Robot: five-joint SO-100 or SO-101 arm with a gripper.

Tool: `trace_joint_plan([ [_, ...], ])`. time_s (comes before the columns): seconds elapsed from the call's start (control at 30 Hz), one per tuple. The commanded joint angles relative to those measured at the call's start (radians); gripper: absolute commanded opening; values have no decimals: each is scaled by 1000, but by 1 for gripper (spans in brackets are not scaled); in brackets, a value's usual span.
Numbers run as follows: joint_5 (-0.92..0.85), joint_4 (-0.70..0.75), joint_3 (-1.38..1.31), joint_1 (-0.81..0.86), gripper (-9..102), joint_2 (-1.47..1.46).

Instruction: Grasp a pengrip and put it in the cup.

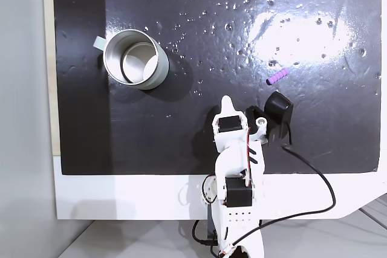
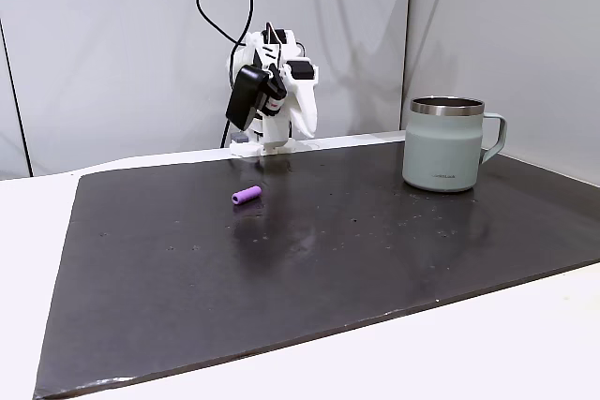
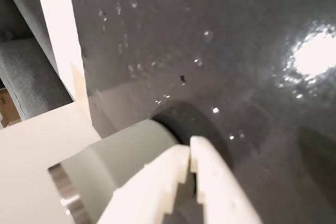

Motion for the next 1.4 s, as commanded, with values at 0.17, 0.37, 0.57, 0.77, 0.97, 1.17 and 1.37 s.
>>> trace_joint_plan([
  [0.17, -3, 104, -439, 43, 0, -414],
  [0.37, -57, 206, -598, 97, 1, -612],
  [0.57, -172, 261, -693, 155, 2, -816],
  [0.77, -301, 255, -752, 206, 2, -980],
  [0.97, -451, 201, -764, 255, 3, -1086],
  [1.17, -546, 143, -764, 293, 4, -1160],
  [1.37, -623, 83, -784, 344, 12, -1210],
])
